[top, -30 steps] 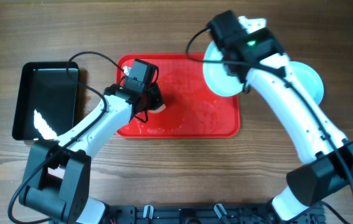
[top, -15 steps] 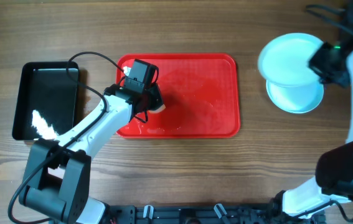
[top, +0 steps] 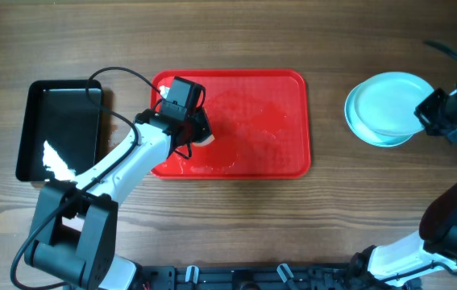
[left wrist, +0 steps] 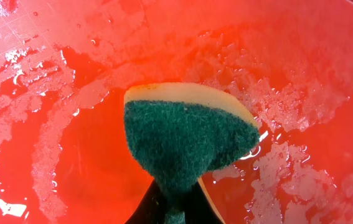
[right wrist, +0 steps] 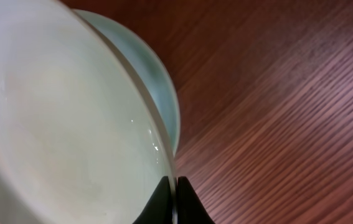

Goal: Clean dirty plates on tray and stack at the side
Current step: 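Release the plate and move the right gripper back over the tray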

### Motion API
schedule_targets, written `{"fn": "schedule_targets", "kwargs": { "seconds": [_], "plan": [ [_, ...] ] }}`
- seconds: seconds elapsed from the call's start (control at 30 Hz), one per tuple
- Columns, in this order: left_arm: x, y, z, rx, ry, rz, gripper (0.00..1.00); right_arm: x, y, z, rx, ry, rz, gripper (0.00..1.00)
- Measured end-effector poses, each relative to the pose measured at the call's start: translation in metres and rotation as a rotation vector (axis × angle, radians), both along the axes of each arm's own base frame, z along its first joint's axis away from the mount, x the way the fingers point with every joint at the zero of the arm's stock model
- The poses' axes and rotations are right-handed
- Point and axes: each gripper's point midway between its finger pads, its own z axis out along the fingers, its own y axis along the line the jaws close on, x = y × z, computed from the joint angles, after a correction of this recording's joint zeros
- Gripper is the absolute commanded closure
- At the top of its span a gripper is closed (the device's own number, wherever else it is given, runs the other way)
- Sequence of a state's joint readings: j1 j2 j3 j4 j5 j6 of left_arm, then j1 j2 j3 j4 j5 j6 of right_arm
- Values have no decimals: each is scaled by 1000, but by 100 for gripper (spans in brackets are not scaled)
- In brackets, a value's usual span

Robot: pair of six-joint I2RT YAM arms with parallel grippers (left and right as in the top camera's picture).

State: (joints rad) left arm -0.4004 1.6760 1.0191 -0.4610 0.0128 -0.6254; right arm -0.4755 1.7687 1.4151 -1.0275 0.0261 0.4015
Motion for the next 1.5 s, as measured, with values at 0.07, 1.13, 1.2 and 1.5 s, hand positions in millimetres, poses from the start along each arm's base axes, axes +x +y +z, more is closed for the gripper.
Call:
{"fn": "schedule_targets", "kwargs": {
  "seconds": [0.07, 1.13, 1.2, 1.5],
  "plan": [
    [1, 0, 0, -2, -4, 0, 96, -3, -5, -3, -1, -1, -15, 96],
    [1, 0, -1, -4, -10, 0, 96, 1, 23, -42, 161, -82, 12, 68],
    [1, 0, -1, -4, -9, 0, 96, 0, 31, -34, 205, -77, 18, 60],
    [1, 0, -1, -4, -9, 0, 96, 4, 96, 40, 426, -207, 185, 16]
  ]
}}
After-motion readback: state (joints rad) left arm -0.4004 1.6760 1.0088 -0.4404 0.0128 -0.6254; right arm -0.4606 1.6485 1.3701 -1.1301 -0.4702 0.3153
